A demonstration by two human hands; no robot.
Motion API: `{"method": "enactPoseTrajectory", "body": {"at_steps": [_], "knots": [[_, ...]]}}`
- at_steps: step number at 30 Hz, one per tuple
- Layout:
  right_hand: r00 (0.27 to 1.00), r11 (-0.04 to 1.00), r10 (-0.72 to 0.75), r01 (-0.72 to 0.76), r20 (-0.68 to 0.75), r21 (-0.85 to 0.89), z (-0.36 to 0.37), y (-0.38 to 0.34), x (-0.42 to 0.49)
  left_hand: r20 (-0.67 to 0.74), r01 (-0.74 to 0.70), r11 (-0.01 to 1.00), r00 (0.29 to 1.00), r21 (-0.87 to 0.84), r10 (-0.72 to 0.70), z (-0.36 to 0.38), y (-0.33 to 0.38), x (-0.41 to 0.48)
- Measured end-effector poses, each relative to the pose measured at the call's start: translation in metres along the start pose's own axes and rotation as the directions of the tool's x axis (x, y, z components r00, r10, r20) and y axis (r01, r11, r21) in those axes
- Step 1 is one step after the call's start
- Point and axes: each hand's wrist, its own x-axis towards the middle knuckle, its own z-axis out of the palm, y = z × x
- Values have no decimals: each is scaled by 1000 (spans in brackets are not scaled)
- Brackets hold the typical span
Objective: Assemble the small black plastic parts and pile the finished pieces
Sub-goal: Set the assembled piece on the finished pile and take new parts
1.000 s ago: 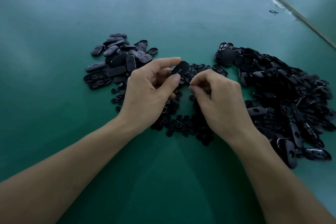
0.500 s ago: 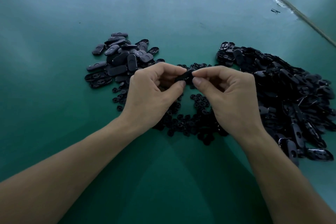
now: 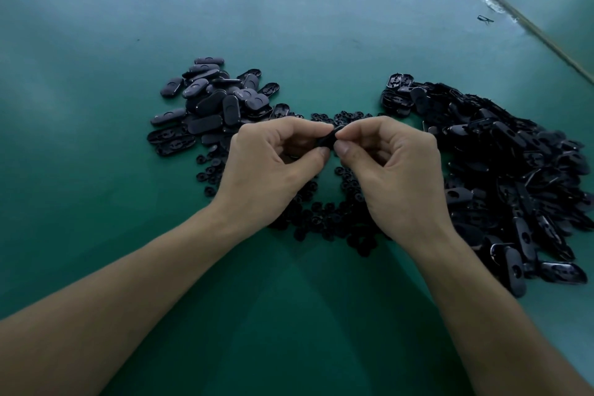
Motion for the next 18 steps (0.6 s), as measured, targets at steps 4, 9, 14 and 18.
{"method": "enactPoseTrajectory", "body": {"at_steps": [4,9,14,18], "knots": [[1000,998,-4,3,-27,-57,3,-1,-1,3,-16,1000,1000,-2,16,1,0,0],[998,999,-5,3,-67,-42,7,-4,-3,-9,-8,1000,1000,-13,8,1,-1,1],[999,1000,-14,14,-53,-2,9,-8,-4,-29,-9,1000,1000,-24,8,1,0,1],[999,999,-32,33,-33,20,6,-7,-3,-25,5,1000,1000,-17,-5,0,-1,2]]}}
